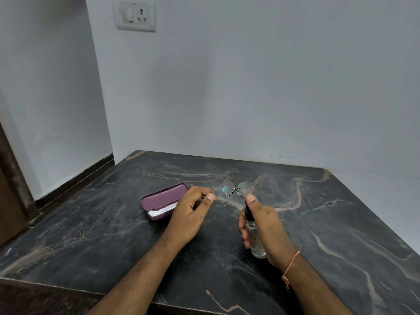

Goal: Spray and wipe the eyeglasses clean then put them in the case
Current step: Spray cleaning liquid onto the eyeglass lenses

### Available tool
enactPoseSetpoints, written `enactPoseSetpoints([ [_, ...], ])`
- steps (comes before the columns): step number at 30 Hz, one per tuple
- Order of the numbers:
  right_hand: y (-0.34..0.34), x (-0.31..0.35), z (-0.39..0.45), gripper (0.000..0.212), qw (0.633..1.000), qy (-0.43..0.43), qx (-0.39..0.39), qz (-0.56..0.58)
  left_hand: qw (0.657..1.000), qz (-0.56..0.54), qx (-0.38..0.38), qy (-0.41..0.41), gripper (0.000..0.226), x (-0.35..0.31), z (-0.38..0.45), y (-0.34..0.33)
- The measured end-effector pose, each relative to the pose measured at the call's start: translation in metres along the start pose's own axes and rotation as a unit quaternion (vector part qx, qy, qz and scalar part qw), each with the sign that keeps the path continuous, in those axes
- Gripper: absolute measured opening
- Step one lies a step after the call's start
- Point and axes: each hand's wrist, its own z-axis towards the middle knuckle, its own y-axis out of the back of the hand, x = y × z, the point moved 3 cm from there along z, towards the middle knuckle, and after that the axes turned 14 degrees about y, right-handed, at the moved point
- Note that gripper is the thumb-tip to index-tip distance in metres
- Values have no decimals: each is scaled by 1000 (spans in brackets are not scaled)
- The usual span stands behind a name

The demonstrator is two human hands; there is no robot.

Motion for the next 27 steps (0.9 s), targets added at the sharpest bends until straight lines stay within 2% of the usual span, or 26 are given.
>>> enactPoseSetpoints([
  [10,1,0,0,68,999,-4,-14,40,1000,-3,-6,2,25,0,0,0],
  [16,5,1,3,70,999,1,-50,20,1000,-9,-7,7,27,1,1,0],
  [21,6,1,2,74,997,43,-59,-37,1000,-3,-4,4,27,1,1,0],
  [27,10,-1,4,70,993,63,-85,-48,1000,-4,5,5,28,1,1,0],
])
